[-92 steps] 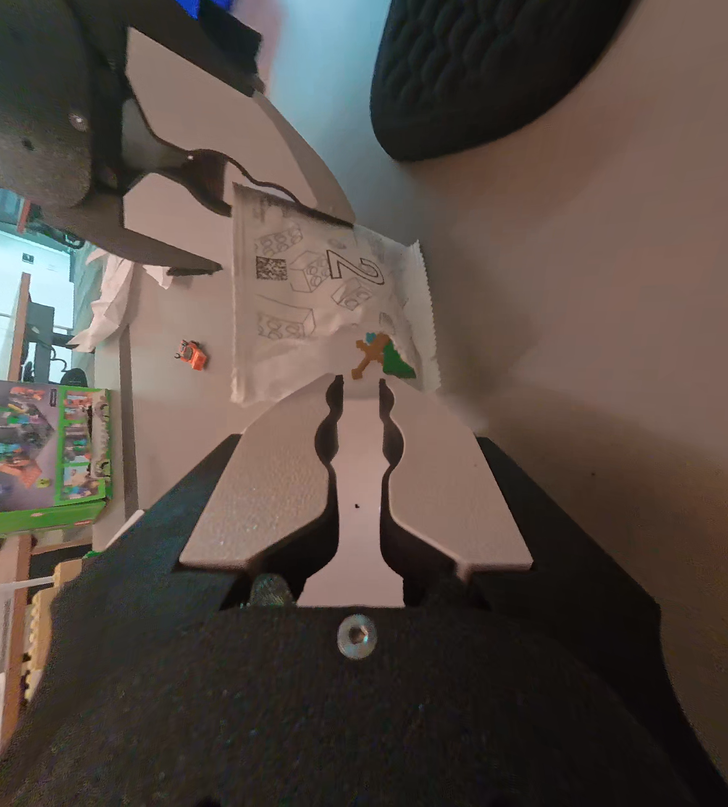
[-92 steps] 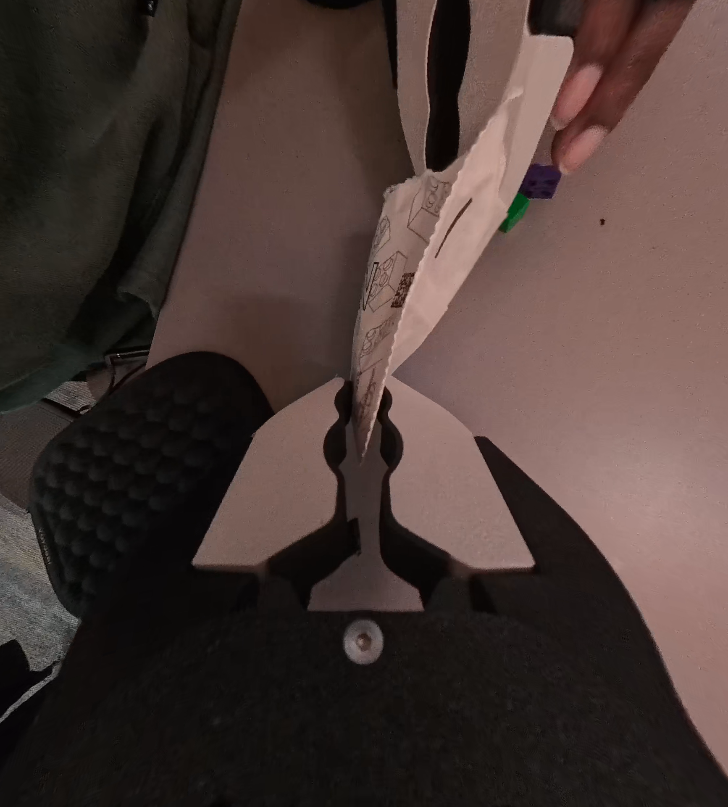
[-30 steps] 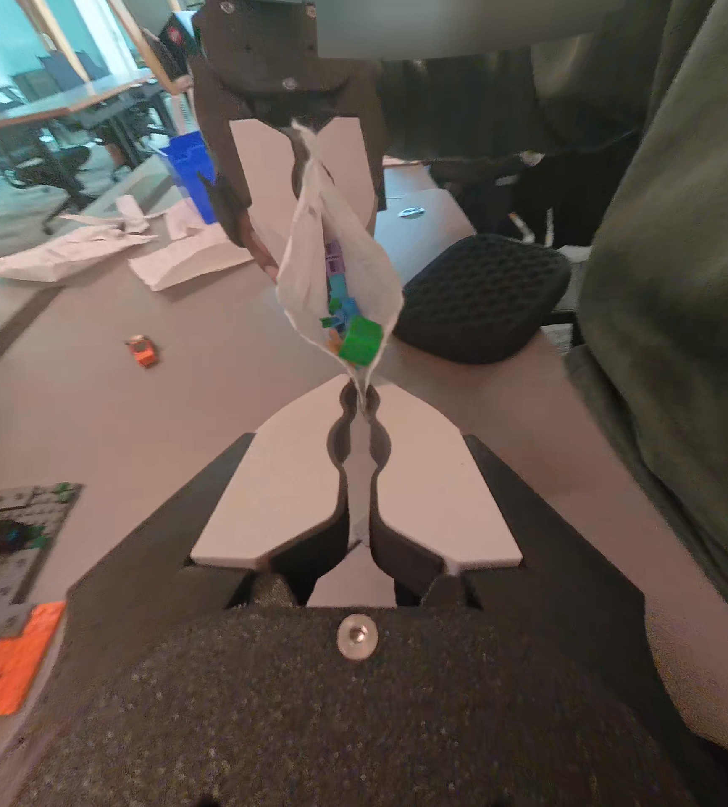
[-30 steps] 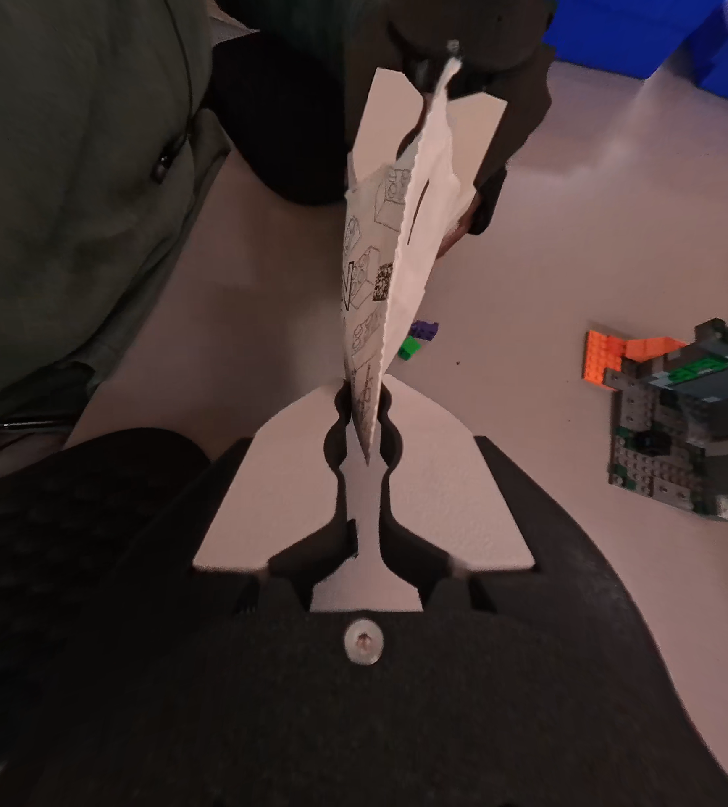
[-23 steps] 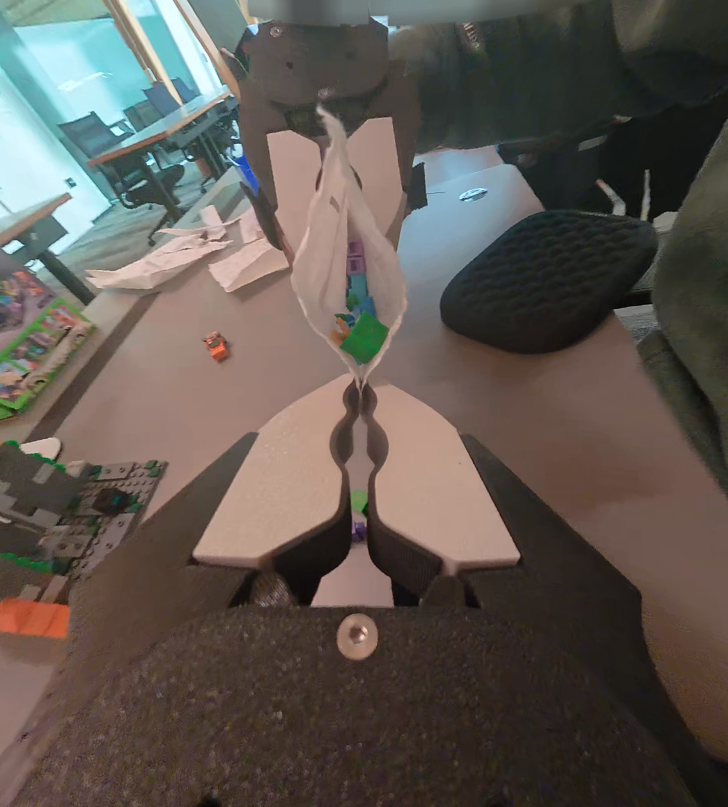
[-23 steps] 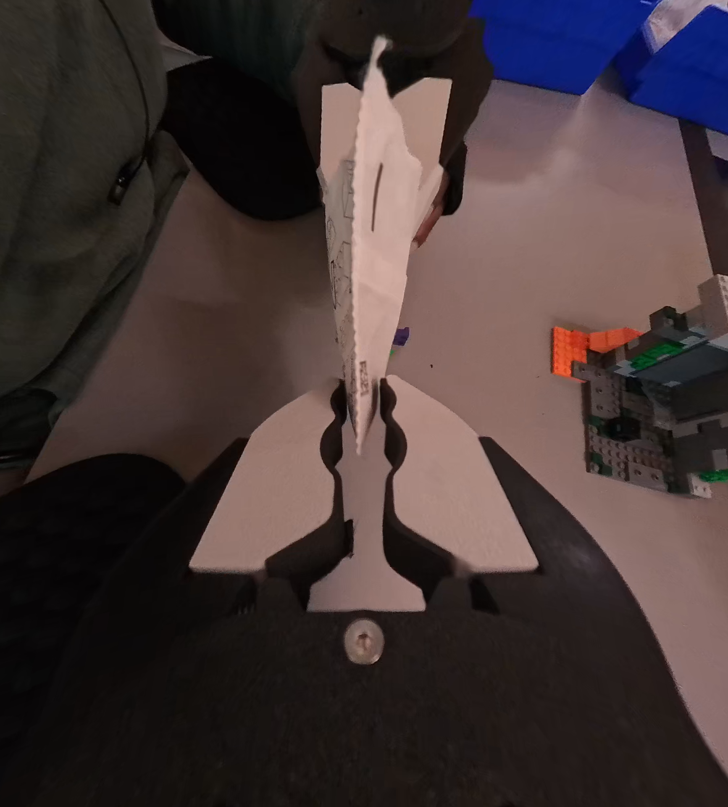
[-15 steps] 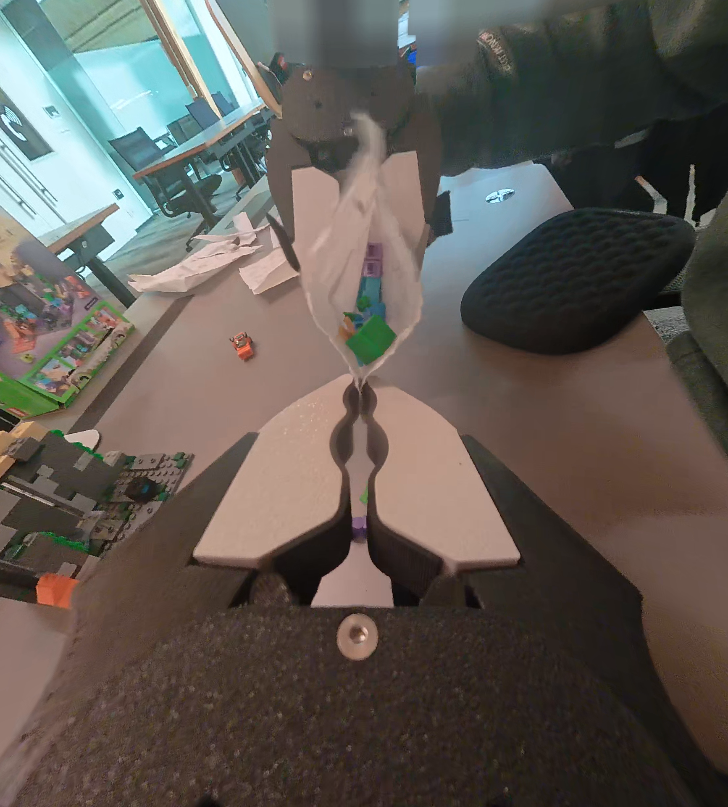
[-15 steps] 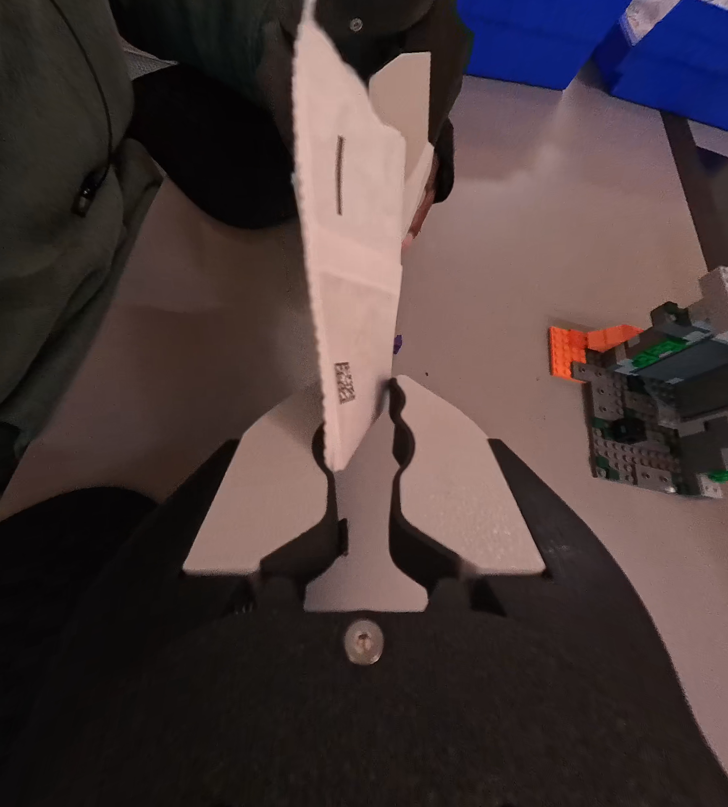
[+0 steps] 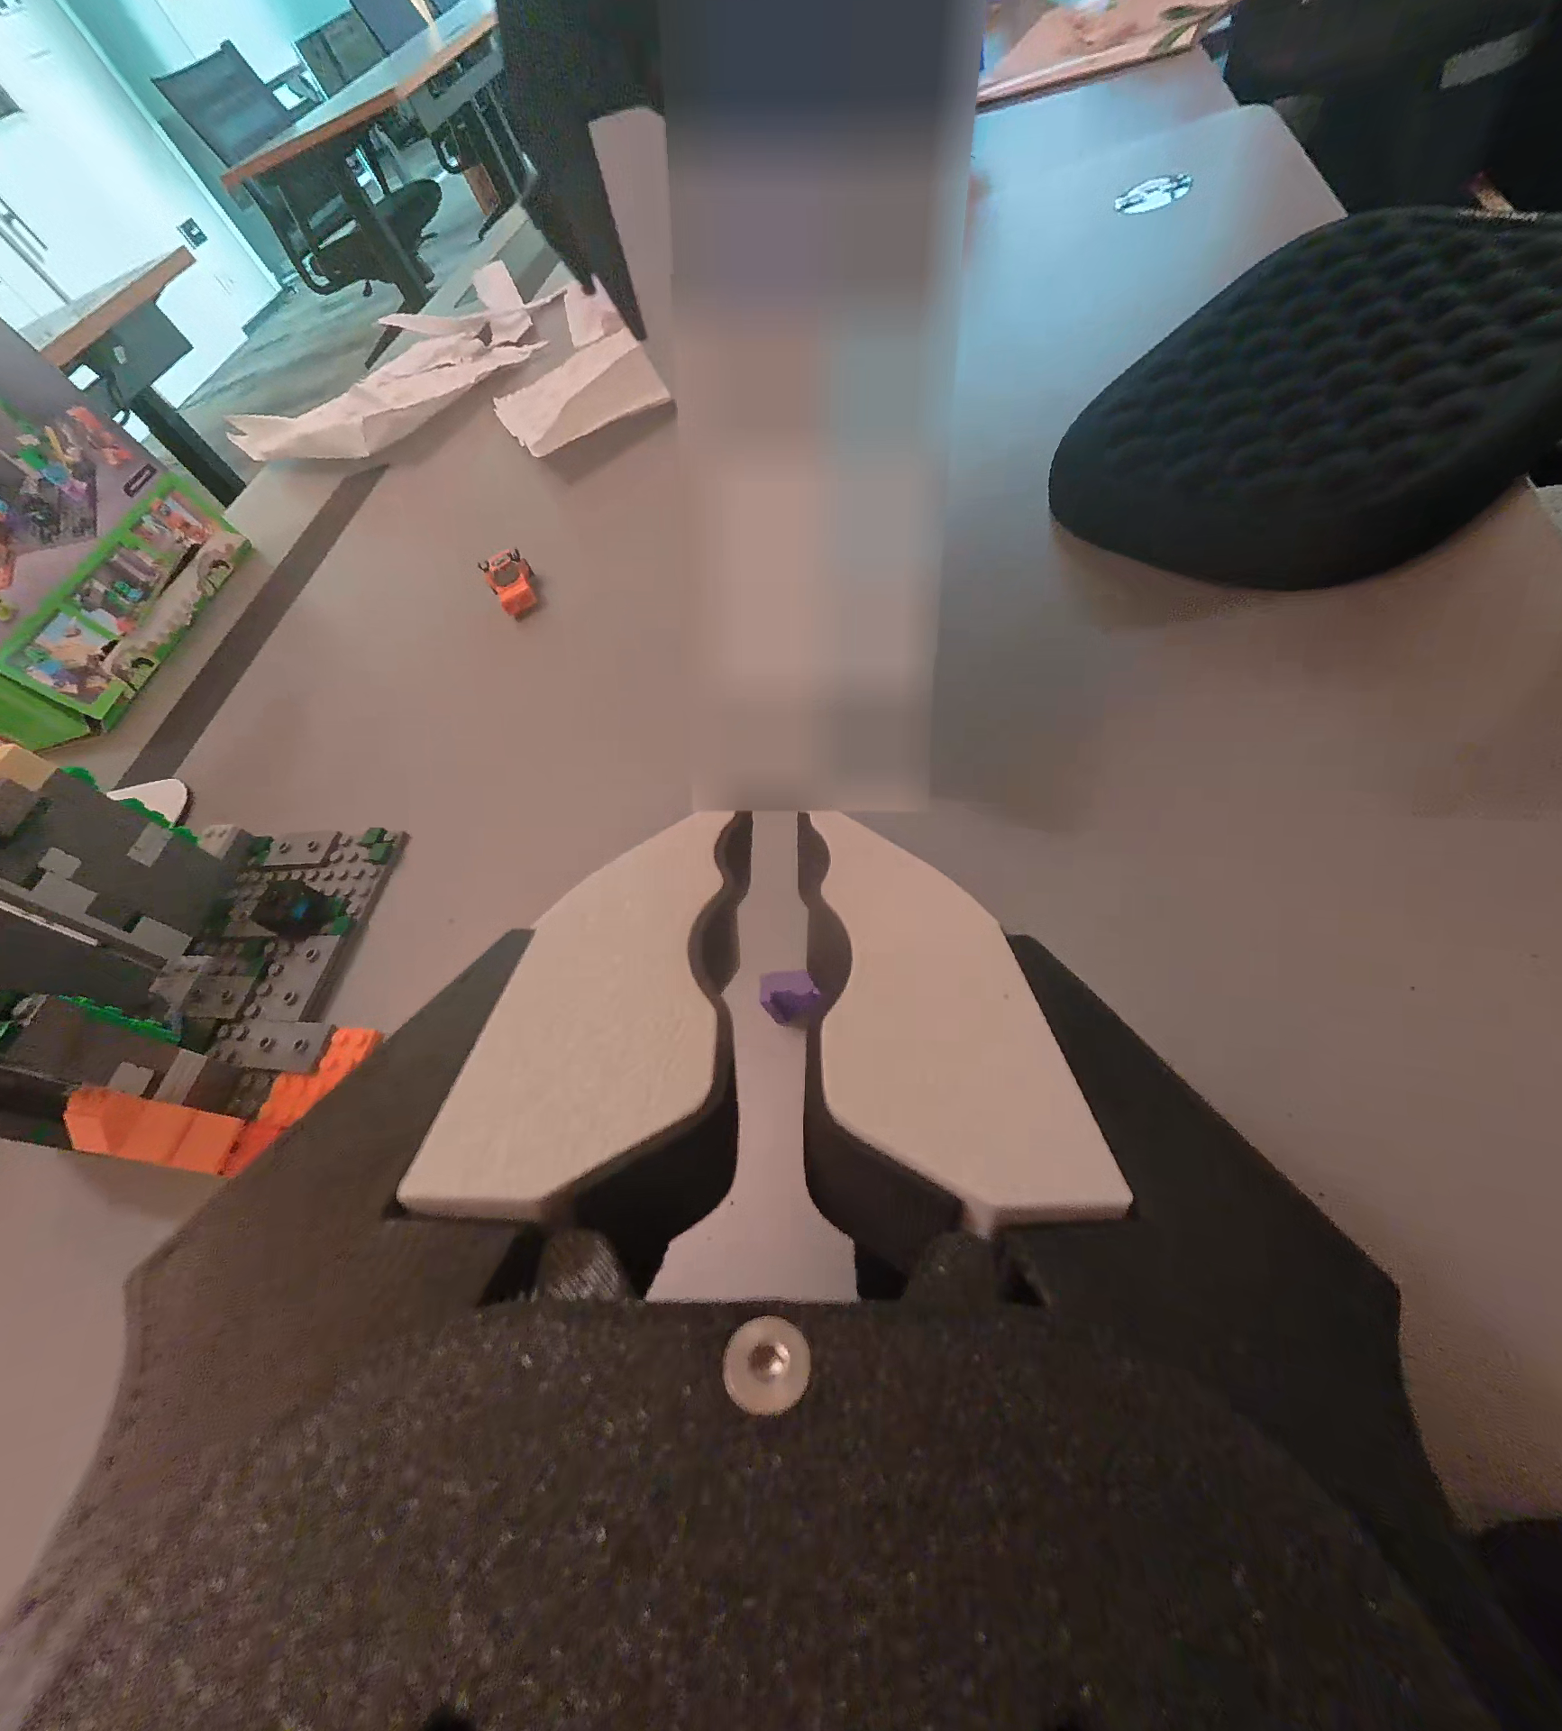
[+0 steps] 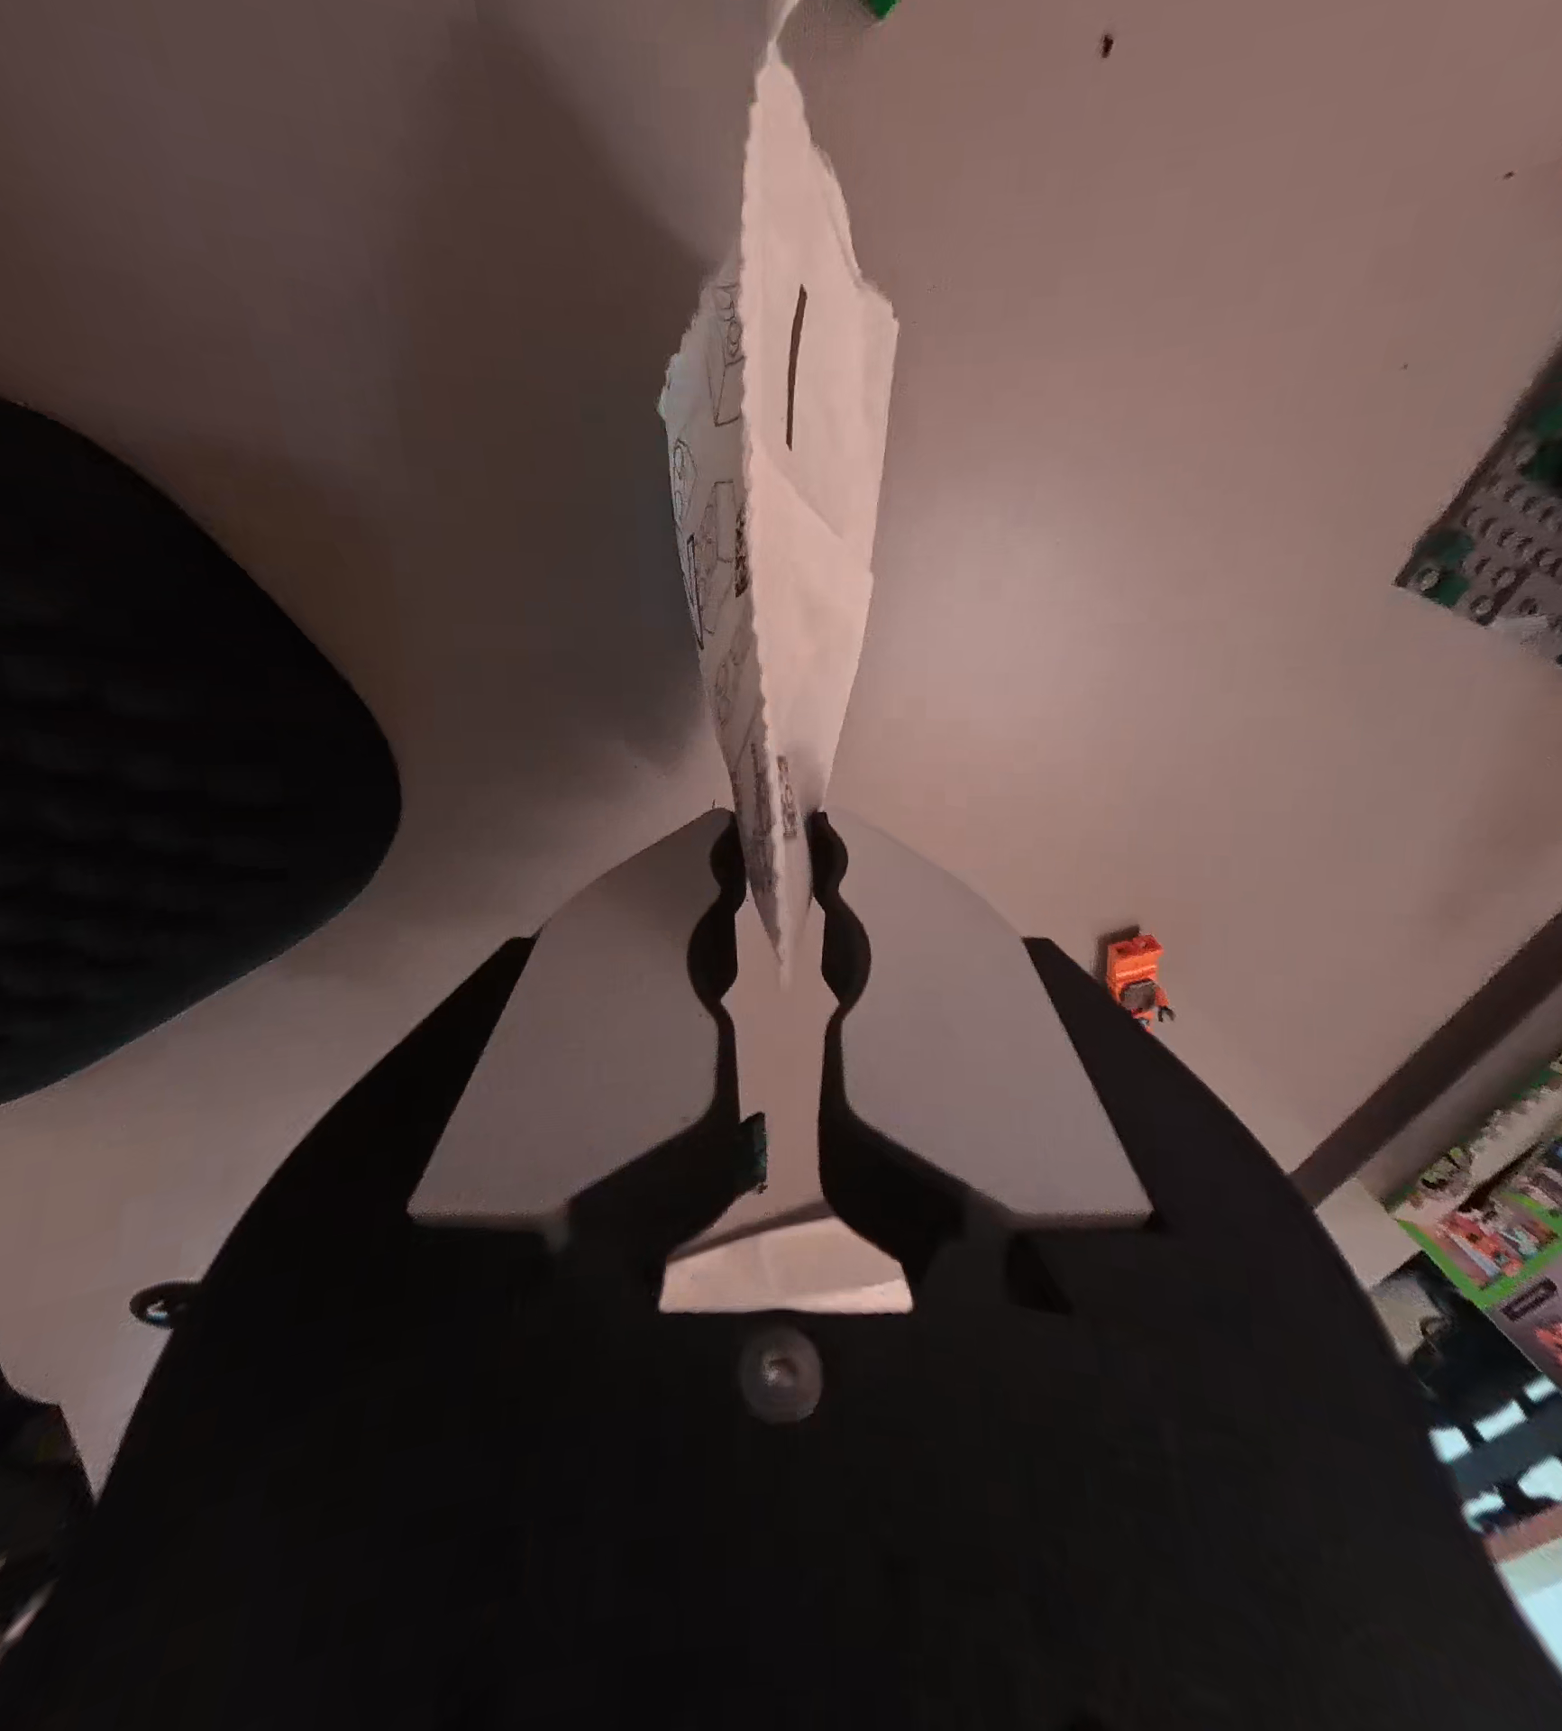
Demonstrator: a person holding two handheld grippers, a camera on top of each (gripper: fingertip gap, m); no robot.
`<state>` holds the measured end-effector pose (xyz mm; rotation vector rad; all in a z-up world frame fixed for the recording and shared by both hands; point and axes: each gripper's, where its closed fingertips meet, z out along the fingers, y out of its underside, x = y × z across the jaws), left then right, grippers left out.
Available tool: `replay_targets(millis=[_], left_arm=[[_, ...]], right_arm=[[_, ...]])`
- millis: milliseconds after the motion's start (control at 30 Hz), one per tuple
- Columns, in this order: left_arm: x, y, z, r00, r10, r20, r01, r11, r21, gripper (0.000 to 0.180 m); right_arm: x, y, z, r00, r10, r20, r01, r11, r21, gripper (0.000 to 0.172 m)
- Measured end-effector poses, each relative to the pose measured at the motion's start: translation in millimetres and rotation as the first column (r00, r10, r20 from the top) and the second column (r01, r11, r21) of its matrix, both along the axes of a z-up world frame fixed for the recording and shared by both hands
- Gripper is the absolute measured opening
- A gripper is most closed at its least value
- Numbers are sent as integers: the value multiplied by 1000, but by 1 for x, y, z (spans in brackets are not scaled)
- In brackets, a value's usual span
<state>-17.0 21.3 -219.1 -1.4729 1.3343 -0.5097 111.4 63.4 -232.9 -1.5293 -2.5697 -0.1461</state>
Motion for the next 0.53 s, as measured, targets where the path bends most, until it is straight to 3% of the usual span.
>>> replay_targets(millis=[167,533], left_arm=[[0,-2,-8,1000,-6,-30,6,1000,-5,8],[7,-9,-21,996,-56,-73,55,998,-25,8]], right_arm=[[4,-8,0,995,-47,93,56,994,-98,13],[33,4,20,908,-111,405,139,989,-42,13]])
